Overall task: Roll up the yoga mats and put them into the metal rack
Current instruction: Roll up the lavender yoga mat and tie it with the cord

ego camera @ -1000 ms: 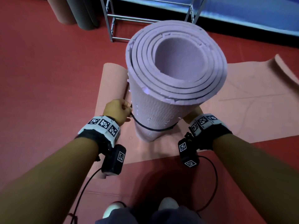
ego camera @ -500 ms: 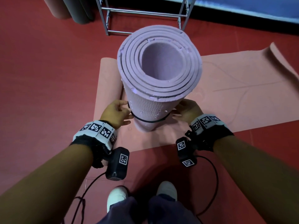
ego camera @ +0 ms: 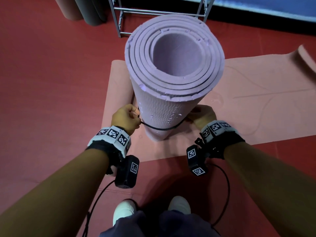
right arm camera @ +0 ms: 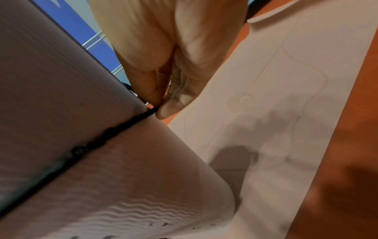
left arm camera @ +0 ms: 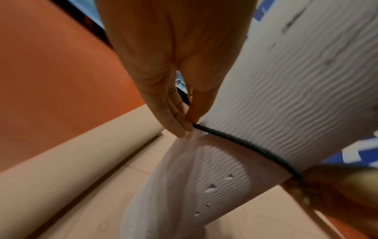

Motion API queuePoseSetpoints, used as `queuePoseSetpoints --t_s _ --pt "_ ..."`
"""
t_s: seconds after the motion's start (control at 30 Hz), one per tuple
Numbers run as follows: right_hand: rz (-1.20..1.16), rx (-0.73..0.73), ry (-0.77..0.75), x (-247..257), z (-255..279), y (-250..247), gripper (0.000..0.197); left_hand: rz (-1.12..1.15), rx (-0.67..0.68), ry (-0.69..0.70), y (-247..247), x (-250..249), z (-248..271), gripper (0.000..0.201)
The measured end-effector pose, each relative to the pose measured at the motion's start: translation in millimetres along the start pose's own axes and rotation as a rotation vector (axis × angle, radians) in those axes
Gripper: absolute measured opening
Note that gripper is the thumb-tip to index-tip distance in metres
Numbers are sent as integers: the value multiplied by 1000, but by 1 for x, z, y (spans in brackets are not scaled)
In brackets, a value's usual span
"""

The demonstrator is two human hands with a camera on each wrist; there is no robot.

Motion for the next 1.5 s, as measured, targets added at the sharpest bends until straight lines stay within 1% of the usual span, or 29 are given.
queuePoseSetpoints --t_s 0.1,0.13,0.2,0.23,0.3,0.37,0.4,0.47,0.6,0.7,0.77,0.8,0.9,0.97,1.03,1.1,1.2,1.33,1.5 --pt "-13 -7 -27 6 0 -5 24 1 9 18 3 -5 -1 22" --pt "-52 12 -46 10 1 -5 23 20 11 15 3 -8 0 24" --pt "-166 79 -57 17 8 -6 14 16 18 27 -1 -19 7 26" --pt "-220 118 -55 20 13 -6 16 2 26 50 -3 -26 12 28" --pt "-288 191 -55 25 23 -9 29 34 67 103 -8 -40 25 45" --pt "-263 248 -97 34 34 -15 41 74 116 177 -11 -58 40 65" --pt "-235 258 -118 37 37 -18 45 82 134 208 -13 -69 46 72" --pt "-178 260 -163 49 45 -26 53 112 175 243 -16 -88 56 81" --pt "-140 295 -198 69 56 -39 82 119 247 235 -15 -118 67 99" --pt "-79 304 -263 90 61 -52 104 157 273 239 -15 -130 72 105" --pt "-49 324 -316 104 63 -61 119 177 303 234 -13 -133 72 113" --pt "-31 346 -346 111 64 -62 123 187 316 219 -12 -133 71 118" --pt "-1 443 -436 132 70 -59 128 170 332 200 -11 -142 69 129" --pt "36 462 -463 138 67 -56 132 141 349 201 -9 -145 63 135" --pt "48 458 -461 144 62 -57 132 129 352 188 -8 -148 54 139" --pt "37 453 -452 149 57 -58 129 136 354 200 -8 -152 49 138" --pt "3 444 -416 153 56 -58 125 151 356 224 -10 -162 47 132" --pt "-26 423 -382 166 61 -58 124 142 366 236 -27 -174 43 136" --pt "-39 378 -386 208 78 -75 125 154 405 281 -57 -215 43 133"
Point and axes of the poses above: each hand's wrist, its own z-axis away from the middle knuckle, its own y-axis out of the palm, x = y × z, the point moved 10 cm from there along -z, towards the middle knuckle, and after that the axes turned 7 degrees about z, right-handed, at the moved point
